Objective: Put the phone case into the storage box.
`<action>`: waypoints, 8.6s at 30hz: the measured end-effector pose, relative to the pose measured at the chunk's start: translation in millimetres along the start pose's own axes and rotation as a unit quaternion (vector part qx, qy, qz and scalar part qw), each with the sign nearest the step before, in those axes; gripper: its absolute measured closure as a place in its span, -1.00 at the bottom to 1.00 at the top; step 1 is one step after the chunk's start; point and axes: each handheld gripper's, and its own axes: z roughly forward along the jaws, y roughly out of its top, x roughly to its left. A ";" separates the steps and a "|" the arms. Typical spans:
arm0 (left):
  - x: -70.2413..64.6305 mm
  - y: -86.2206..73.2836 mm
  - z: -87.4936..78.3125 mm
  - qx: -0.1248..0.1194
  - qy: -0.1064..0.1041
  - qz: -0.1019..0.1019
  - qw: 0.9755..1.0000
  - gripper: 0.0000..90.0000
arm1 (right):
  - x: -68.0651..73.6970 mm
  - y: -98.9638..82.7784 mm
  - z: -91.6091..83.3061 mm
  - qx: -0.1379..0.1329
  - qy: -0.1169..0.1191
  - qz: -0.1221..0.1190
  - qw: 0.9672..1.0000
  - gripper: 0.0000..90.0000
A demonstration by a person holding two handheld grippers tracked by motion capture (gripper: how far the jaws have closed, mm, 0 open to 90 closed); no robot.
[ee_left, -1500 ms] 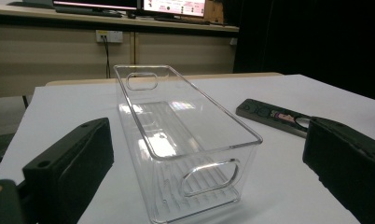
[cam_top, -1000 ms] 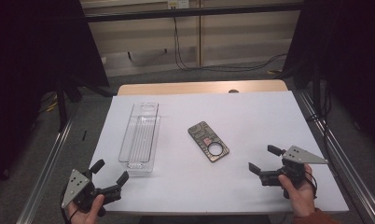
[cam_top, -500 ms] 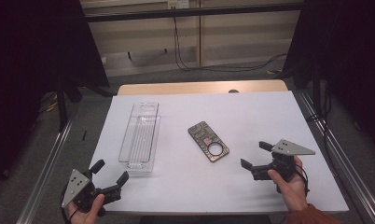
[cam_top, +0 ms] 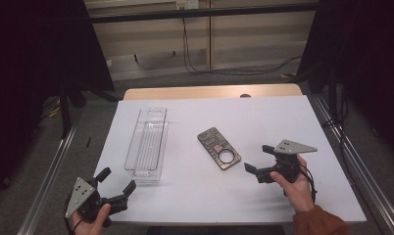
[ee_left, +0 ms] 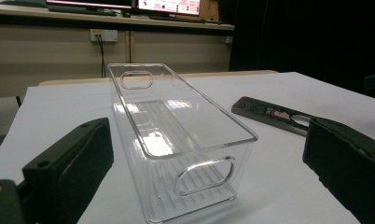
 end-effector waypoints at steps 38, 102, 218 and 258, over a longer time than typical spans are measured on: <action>0.0 0.5 -1.6 -0.005 -0.002 -0.006 1.000 -0.96 | -3.9 38.9 52.1 0.004 0.009 0.006 1.000 -0.97; 0.1 0.9 -1.9 -0.002 -0.006 -0.003 1.000 -0.96 | -2.6 82.8 154.6 0.337 0.028 -0.015 0.941 -0.89; 1.7 2.0 -1.2 0.014 -0.016 0.014 1.000 -0.96 | 5.1 96.3 127.7 0.290 0.053 -0.102 0.950 -0.74; -8.8 16.8 12.8 0.052 -0.115 0.034 0.991 -0.93 | 24.8 96.1 93.1 0.271 0.130 -0.168 0.939 -0.73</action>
